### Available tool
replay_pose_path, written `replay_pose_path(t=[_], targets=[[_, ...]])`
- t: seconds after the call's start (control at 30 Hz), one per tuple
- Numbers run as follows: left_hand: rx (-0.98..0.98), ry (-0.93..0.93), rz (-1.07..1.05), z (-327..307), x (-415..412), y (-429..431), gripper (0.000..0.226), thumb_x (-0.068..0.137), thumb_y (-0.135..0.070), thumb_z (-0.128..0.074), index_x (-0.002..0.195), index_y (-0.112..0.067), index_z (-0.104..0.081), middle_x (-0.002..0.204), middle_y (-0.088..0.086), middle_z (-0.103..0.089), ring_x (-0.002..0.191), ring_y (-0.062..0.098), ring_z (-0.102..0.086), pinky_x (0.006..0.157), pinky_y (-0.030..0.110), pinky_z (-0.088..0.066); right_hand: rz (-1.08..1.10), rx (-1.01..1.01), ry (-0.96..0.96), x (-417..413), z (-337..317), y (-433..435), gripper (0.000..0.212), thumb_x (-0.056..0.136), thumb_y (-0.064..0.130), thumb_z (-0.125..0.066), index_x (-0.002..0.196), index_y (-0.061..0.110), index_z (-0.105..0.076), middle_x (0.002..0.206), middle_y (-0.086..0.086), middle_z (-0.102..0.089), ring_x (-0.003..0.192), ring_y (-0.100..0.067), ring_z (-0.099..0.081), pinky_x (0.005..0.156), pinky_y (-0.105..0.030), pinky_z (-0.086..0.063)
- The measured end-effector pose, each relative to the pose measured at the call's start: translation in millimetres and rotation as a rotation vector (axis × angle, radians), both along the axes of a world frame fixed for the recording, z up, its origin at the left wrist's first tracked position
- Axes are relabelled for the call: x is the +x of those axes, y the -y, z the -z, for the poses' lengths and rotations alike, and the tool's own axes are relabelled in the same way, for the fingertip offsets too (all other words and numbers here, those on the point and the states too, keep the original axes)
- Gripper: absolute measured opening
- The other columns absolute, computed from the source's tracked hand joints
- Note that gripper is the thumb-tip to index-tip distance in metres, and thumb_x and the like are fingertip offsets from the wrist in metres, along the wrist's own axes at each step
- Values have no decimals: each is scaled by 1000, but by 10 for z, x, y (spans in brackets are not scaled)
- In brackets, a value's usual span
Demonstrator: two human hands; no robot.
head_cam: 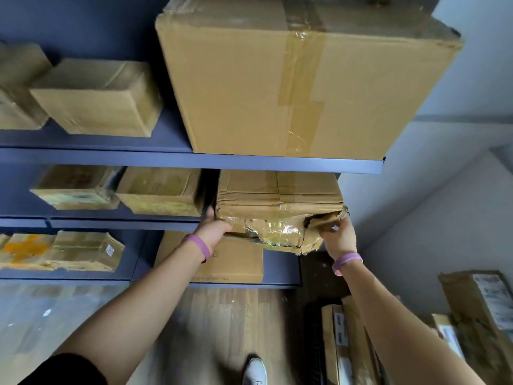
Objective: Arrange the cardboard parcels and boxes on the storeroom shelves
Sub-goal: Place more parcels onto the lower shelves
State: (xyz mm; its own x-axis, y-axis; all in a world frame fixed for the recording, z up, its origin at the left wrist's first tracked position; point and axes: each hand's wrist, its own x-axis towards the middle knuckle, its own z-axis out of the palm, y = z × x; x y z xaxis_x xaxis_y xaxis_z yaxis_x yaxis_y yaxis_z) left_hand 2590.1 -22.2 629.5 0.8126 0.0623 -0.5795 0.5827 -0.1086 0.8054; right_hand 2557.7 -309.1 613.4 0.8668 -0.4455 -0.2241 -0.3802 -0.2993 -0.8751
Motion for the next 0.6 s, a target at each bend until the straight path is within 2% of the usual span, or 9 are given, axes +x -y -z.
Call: replay_pose_path(t=[0.1, 0.23, 0.3, 0.37, 0.43, 0.5, 0.6], targets=[[22, 13, 42, -131, -297, -177, 80, 72, -1, -67, 144, -29, -45, 130, 1, -62, 123, 22, -57, 113, 42, -41, -23, -31, 16, -377, -122, -113, 37, 85, -1, -68, 116, 15, -55, 112, -7, -67, 104, -24, -63, 94, -37, -50], [47, 52, 105, -339, -758, -415, 58, 90, 0, -61, 138, -31, -51, 127, -3, -62, 120, 18, -55, 99, 35, -46, -64, -83, 37, -876, -175, -251, 41, 76, 7, -77, 109, 19, -56, 104, -7, -67, 101, -29, -64, 90, -46, -54], [50, 83, 126, -426, -975, -530, 58, 90, 0, -60, 137, -34, -52, 125, -4, -62, 119, 18, -55, 91, 33, -45, -74, -94, 72, -1094, -128, -296, 44, 67, 16, -82, 103, 22, -57, 100, -8, -67, 99, -30, -63, 87, -48, -54], [39, 103, 139, -527, -1199, -650, 60, 91, 3, -58, 137, -34, -51, 123, -4, -62, 119, 19, -55, 90, 33, -46, -84, -86, 131, -1384, -345, -476, 45, 66, 13, -83, 101, 22, -56, 98, -6, -65, 97, -28, -61, 86, -45, -53], [28, 117, 139, -623, -1434, -786, 60, 91, 5, -57, 139, -31, -50, 127, -1, -61, 122, 21, -54, 95, 36, -47, -106, -37, 171, -1657, -527, -660, 47, 75, 0, -80, 108, 18, -51, 98, 1, -60, 92, -16, -58, 83, -35, -49], [18, 129, 125, -711, -1662, -924, 60, 92, 5, -57, 140, -29, -49, 131, 1, -60, 125, 23, -53, 97, 38, -47, -144, 43, 195, -1901, -644, -812, 56, 83, -5, -73, 121, 18, -39, 105, 6, -55, 94, -6, -55, 82, -25, -46], [2, 146, 100, -828, -1950, -1135, 59, 92, 2, -58, 141, -28, -48, 133, 1, -59, 125, 23, -52, 95, 39, -48, -199, 110, 207, -2187, -729, -989, 66, 88, 1, -71, 131, 23, -25, 117, 4, -52, 104, -8, -56, 88, -28, -50]])
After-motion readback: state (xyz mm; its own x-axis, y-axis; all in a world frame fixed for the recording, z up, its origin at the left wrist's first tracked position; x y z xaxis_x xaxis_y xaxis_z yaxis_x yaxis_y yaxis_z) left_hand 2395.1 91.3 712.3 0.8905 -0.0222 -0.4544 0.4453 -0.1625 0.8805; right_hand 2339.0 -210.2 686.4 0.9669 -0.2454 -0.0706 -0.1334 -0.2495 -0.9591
